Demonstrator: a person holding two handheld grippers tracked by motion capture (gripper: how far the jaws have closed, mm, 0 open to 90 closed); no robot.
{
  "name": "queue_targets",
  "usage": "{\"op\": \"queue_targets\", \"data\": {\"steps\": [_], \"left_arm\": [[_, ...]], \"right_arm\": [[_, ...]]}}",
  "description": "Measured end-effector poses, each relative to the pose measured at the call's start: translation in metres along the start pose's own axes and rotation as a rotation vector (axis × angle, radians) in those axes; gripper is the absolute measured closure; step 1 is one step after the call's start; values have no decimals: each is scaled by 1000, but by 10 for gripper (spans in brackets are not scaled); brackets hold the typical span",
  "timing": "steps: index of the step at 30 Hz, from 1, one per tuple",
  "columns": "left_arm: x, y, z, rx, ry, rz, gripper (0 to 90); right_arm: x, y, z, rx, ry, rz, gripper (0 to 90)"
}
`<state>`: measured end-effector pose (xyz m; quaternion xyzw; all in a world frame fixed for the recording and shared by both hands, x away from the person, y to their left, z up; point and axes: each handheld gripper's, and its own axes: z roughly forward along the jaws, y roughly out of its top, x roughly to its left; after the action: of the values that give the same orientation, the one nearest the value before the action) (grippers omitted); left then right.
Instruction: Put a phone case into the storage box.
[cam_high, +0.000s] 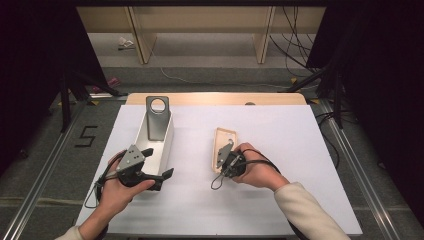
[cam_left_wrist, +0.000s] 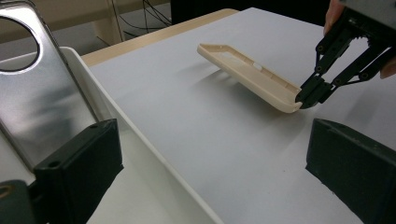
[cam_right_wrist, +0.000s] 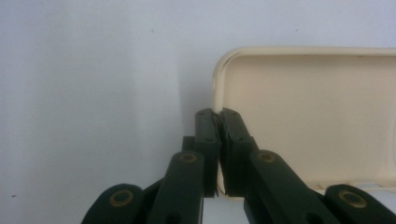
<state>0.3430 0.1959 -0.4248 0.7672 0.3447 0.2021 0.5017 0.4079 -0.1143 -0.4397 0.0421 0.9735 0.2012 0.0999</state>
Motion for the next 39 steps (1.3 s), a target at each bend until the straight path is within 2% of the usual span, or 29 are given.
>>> {"op": "queue_targets", "data": {"steps": [1, 4, 8, 18, 28, 39], "left_arm": [[0, 0, 0, 0, 0, 0, 30], [0, 0, 0, 0, 0, 0, 30], [0, 0, 0, -1, 0, -1, 30], [0, 0, 0, -2, 2, -2, 30], [0, 1, 0, -2, 5, -1, 31], [0, 3, 0, -7, 6, -12, 33]], "right_arm": [[0, -2, -2, -29, -5, -1, 875], [-1, -7, -6, -70, -14, 5, 875], [-2, -14, -11, -133, -1, 24, 876], [0, -29, -21, -243, 7, 56, 877], [7, -37, -26, -293, 14, 58, 877], [25, -40, -33, -319, 22, 31, 878]]}}
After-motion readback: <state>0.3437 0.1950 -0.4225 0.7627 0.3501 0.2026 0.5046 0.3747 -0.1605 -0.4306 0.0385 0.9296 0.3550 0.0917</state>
